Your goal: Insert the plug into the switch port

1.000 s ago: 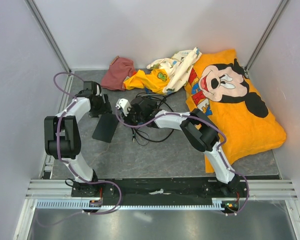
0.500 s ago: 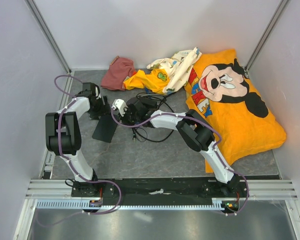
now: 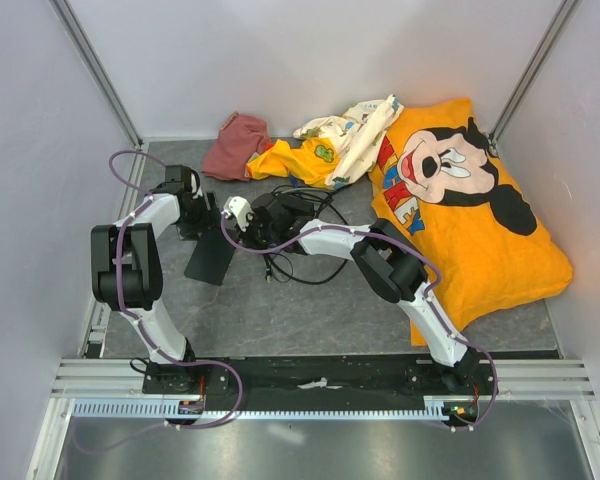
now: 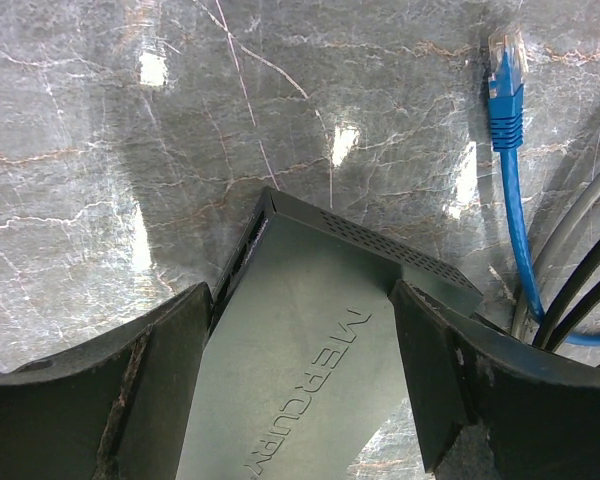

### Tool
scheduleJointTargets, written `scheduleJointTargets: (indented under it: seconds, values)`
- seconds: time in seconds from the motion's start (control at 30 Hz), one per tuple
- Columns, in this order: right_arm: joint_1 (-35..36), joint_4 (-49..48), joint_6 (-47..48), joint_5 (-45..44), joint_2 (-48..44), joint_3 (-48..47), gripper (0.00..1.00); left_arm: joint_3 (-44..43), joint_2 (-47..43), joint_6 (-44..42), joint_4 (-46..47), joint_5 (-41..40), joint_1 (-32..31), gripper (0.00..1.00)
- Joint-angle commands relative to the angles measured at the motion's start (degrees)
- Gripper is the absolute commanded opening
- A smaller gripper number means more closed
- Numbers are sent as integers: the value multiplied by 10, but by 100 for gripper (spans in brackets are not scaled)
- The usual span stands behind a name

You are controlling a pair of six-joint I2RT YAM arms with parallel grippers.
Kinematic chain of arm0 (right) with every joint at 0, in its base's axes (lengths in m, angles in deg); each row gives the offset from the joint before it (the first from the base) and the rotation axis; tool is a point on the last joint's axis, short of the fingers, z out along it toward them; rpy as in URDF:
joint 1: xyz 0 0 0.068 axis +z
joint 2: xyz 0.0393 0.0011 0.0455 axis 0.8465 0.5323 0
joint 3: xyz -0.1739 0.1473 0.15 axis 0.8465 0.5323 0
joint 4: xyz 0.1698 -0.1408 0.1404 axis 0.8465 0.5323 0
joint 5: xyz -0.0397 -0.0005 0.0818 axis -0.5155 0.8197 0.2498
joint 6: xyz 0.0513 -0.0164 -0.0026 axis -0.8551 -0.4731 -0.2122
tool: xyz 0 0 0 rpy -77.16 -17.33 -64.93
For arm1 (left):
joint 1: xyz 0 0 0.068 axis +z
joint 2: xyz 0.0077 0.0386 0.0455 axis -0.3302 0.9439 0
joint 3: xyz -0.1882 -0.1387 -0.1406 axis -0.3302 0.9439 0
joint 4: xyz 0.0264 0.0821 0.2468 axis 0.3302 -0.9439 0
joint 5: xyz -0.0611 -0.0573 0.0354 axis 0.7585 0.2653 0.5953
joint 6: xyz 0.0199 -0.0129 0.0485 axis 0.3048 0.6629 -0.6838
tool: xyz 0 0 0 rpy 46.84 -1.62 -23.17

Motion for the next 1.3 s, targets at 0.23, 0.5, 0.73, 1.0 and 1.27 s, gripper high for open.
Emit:
scheduleJointTargets:
  seconds: [0.23, 0.5, 0.73, 1.0, 1.27]
  values:
    - [15, 9, 20, -7, 20, -43, 0, -17, 15, -7, -21, 2, 0, 80]
    - [18, 8, 20, -17, 19, -43, 0, -19, 18, -8, -26, 4, -1, 80]
    - [19, 3, 22, -17, -8, -33, 0, -21, 21, -10, -32, -9, -5, 80]
    - [21, 3, 26, -28, -23, -26, 0, -23, 23, -12, -40, -29, -11, 80]
    - [25, 0, 27, -36, -30, -23, 0, -26, 25, -15, -47, -49, -12, 80]
